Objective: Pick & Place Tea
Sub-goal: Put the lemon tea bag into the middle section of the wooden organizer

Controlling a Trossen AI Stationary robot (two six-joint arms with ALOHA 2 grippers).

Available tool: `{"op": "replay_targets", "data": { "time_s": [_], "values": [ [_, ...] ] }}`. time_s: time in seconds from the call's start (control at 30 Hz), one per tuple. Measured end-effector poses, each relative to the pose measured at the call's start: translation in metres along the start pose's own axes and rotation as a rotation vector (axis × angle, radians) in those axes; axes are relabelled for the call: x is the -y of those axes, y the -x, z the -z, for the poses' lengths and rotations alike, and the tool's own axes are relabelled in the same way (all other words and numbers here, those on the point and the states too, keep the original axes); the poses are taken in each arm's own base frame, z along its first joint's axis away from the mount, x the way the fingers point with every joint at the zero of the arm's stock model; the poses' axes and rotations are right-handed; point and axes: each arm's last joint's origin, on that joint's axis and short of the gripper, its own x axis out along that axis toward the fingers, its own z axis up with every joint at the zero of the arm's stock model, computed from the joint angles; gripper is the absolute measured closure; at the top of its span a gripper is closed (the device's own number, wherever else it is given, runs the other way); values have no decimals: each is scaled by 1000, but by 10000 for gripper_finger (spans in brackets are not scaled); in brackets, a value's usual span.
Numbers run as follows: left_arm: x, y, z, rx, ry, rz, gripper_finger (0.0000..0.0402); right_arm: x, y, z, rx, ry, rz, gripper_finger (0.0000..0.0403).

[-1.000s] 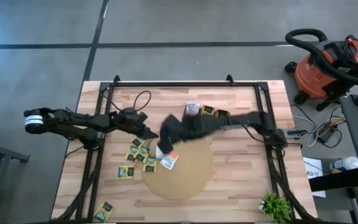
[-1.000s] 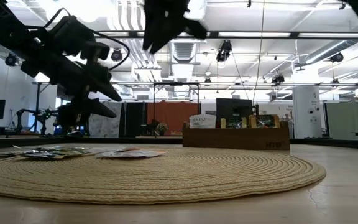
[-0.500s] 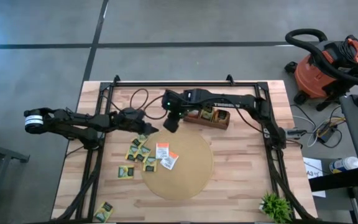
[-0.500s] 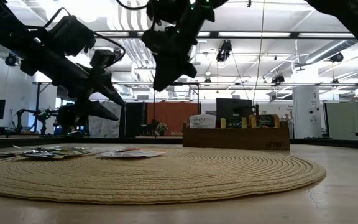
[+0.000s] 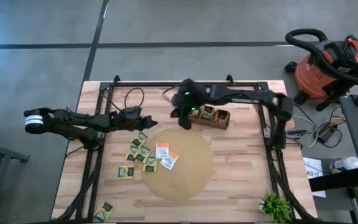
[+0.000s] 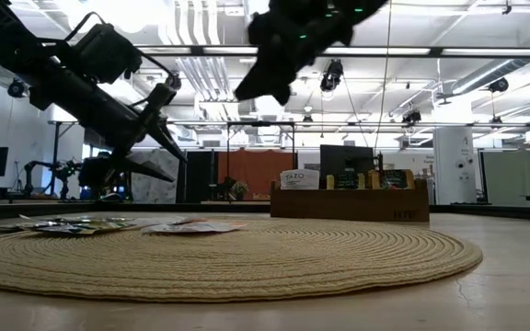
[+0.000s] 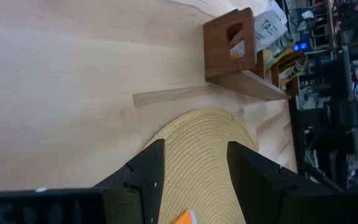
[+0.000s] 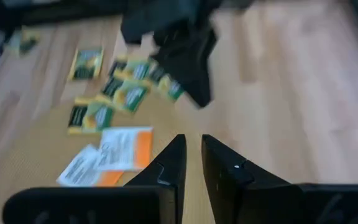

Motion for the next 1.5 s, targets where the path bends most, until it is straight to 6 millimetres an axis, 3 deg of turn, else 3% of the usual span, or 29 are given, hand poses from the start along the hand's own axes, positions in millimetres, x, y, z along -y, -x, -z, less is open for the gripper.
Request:
{"op": "replay_targets", "data": {
  "time_s": [0.2,0.33,0.63,0.97,1.3,1.5],
  "values": [
    [0,0,0,10,43,-5,234,0,52,22,216,47,55,355],
    [0,0,-1,36,31,-13,234,-4,68,42,232,28,97,355],
    [-1,0,-1,50,31,-18,234,-1,52,90,111,-301,84,355],
    [8,1,-10,188,13,48,234,14,51,110,127,-783,134,355],
    [24,3,-9,61,-207,265,234,1,36,138,49,-931,137,351],
    [24,3,-5,-40,-356,319,234,-9,17,151,-20,-1055,126,309]
  ]
}}
